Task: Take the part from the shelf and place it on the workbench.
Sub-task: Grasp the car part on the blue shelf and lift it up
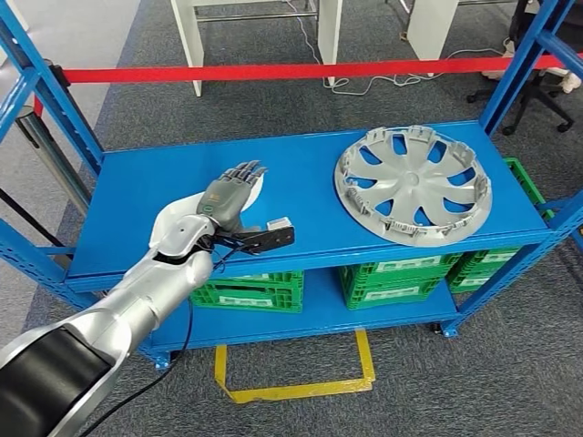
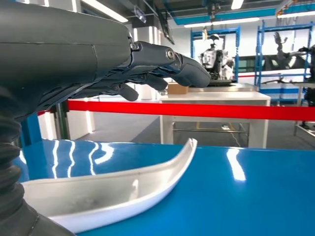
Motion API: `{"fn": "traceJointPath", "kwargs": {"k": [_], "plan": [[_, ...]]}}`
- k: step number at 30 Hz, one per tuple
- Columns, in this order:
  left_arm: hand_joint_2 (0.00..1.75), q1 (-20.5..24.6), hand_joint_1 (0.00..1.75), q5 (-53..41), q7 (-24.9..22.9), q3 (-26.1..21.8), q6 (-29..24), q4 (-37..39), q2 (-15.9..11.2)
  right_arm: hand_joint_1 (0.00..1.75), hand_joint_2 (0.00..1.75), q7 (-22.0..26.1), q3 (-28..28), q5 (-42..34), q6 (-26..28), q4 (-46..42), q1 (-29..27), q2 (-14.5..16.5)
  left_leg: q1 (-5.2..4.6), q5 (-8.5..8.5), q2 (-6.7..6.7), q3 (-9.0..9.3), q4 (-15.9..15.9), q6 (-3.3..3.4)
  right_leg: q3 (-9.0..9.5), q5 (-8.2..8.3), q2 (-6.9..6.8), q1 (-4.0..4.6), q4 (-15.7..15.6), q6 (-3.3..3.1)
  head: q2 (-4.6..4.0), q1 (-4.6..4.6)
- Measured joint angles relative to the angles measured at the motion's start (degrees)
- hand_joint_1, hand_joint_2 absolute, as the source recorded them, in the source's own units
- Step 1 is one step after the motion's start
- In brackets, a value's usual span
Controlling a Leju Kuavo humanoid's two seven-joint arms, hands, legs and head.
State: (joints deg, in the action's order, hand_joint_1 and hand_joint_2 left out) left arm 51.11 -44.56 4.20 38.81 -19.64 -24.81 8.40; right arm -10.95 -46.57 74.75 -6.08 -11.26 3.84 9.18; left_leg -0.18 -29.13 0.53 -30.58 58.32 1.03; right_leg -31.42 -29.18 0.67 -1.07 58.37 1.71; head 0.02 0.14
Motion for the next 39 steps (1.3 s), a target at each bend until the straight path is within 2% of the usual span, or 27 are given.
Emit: {"fn": "traceJointPath", "kwargs": {"k": [13,20,32,39], "plan": [[1.75,0.45,0.00,-2.23,-0.96,-1.98,-0.26,1.12,-0.61,0.00,0.00,0.02,0.02,0.02,0.27,0.00,0.00,0.00,0.00,0.00,0.00,0.00,0.01,0.00,-0.01,0.00,0.00,0.00,0.00,0.00,0.00,0.01],[1.75,0.96,0.00,-2.22,-2.72,-2.50,4.34,1.74,-0.65,0.00,0.00,-0.15,0.02,-0.14,0.27,0.00,0.00,0.00,0.00,0.00,0.00,0.00,0.00,0.00,-0.01,0.00,0.01,0.00,0.00,0.00,0.00,0.01],[1.75,0.97,0.00,-2.06,-3.14,-3.18,5.46,2.16,-0.65,0.00,0.00,-0.15,0.02,-0.16,0.29,0.00,0.00,0.00,0.00,0.00,0.00,0.00,0.00,0.00,-0.01,0.00,0.00,0.00,0.00,0.00,0.00,0.00],[1.75,0.96,0.00,-1.96,-4.28,-3.53,8.56,2.72,-0.67,0.00,0.00,-0.31,0.02,-0.08,0.21,0.00,0.00,0.00,0.00,0.00,0.00,0.00,0.00,0.00,-0.01,0.00,0.01,0.00,0.00,0.00,0.00,-0.01]]}}
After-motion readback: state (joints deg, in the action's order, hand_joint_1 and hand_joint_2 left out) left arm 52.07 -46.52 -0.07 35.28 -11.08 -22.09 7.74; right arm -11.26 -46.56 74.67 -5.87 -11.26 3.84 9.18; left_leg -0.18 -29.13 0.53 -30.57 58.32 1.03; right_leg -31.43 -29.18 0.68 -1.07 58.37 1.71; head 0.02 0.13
